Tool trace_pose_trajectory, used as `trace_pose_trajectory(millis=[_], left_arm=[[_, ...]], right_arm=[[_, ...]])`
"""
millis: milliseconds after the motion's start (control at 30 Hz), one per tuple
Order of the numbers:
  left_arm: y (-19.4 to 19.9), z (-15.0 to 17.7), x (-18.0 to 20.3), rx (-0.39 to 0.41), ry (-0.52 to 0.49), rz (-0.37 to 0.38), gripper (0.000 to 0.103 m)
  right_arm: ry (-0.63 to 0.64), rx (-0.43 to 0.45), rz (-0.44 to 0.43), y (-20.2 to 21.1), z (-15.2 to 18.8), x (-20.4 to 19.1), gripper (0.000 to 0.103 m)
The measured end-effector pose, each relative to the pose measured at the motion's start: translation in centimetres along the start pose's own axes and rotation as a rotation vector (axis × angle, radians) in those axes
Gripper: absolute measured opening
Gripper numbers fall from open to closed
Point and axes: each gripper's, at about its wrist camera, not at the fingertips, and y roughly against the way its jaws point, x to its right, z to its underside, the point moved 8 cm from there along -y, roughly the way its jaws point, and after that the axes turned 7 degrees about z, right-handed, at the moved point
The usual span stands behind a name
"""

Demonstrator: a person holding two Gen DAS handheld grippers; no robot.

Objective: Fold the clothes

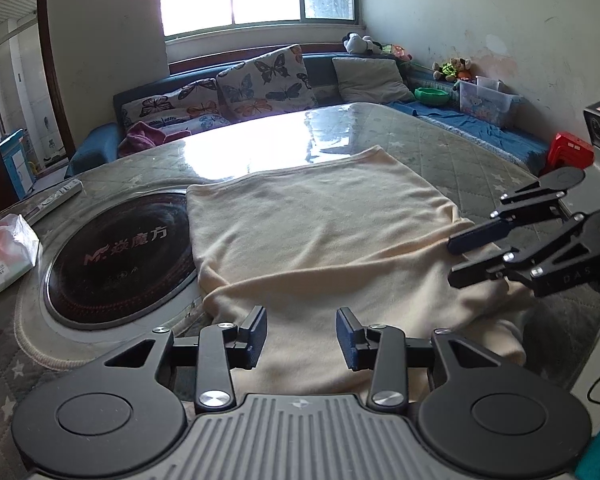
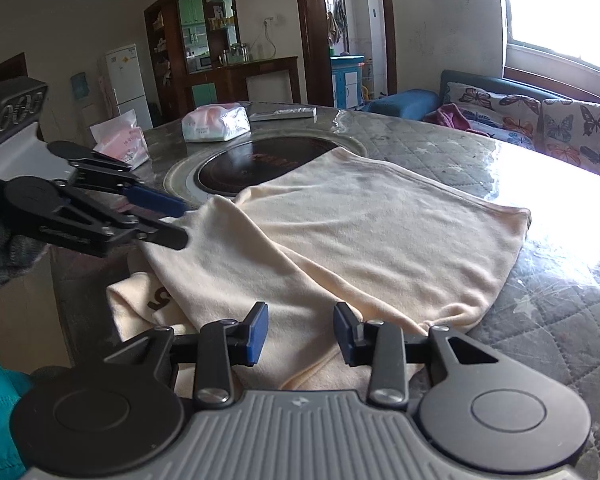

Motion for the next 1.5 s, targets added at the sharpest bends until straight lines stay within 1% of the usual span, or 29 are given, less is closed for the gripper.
trace_pose_trajectory(millis=[67,167,233,400,533,700,800,933,1067,1333,1500], left_arm=[[0.6,0.5,0.2,-0.013,-0.025,0.005,0.041],[1.2,1.2,0.9,-0.029,-0.074,0.016,0.041],[1.6,1.7,1.4,-0.040,-0.108,0.023,0.041],[2.5,2.9,2.5,-0.066,-0.194,0.039,0.041],[2.4,3.6,3.4,-0.070,-0.249,0.053,0.041],[3.1,4.1,3.2,-0.073,-0.275,0.054,0.041],[3.0,4.3,3.0,-0.080,-0.286,0.041,0.041],[2.3,4.4,4.3,-0.067,-0.339,0.066,0.041],[1.3,4.8,5.8,-0.061,-0.416,0.087,0.041],[0.9,4.5,6.3,-0.037,-0.450,0.087,0.041],[0.4,4.4,6.7,-0.020,-0.486,0.089,0.041]], right_arm=[[-0.003,0.002,0.002,0.1,0.0,0.1,0.036],[-0.013,0.034,-0.015,0.7,-0.5,0.1,0.036],[-0.007,0.039,-0.028,0.8,-0.8,-0.1,0.036],[0.039,-0.006,-0.023,-0.2,0.0,-0.7,0.036],[0.060,-0.008,-0.025,0.4,0.2,-0.8,0.036],[0.071,-0.009,-0.027,1.7,0.0,-0.5,0.036],[0.076,-0.012,-0.042,2.3,0.1,-0.4,0.038],[0.120,-0.026,-0.035,2.6,0.5,-0.8,0.038],[0.125,-0.016,-0.043,2.7,0.4,-1.2,0.038],[0.129,0.013,-0.062,2.8,0.2,-2.0,0.036],[0.147,-0.042,-0.056,2.4,1.6,-2.0,0.036]])
